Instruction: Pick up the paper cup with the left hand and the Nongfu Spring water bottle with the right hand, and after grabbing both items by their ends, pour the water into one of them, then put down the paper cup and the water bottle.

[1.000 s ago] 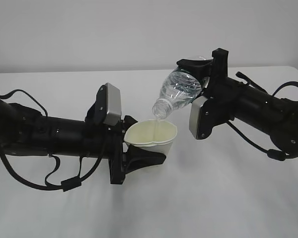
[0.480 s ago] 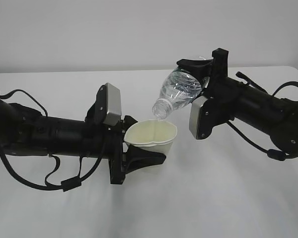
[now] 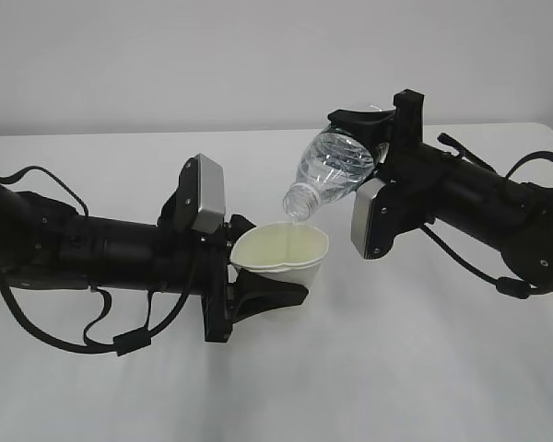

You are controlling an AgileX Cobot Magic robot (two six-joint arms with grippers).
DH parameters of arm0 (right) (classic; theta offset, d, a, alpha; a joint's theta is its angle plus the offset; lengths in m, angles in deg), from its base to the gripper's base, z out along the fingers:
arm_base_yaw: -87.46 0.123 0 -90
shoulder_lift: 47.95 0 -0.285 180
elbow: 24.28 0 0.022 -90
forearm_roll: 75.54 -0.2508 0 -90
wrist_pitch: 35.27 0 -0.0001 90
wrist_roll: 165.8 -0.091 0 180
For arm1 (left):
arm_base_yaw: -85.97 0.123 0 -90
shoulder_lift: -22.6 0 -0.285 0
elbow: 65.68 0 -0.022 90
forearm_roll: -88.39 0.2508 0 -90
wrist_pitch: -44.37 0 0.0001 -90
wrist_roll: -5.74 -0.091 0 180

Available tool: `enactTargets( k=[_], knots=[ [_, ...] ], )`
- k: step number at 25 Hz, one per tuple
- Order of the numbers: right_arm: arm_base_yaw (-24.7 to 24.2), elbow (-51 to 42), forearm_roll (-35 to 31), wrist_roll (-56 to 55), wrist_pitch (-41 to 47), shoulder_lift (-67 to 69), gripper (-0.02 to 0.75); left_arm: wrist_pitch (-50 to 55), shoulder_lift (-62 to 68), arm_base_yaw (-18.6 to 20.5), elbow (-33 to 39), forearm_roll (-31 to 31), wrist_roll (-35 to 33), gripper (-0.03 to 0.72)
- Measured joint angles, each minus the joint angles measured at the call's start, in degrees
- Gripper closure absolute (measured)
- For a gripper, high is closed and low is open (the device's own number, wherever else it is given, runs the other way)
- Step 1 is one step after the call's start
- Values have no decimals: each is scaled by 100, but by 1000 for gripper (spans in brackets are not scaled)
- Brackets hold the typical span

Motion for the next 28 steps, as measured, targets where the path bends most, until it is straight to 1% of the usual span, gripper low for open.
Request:
enactTargets(
  k=[28],
  knots=[
    [0,0,0,112,0,0,328,0,0,0,0,0,0,274]
  ],
)
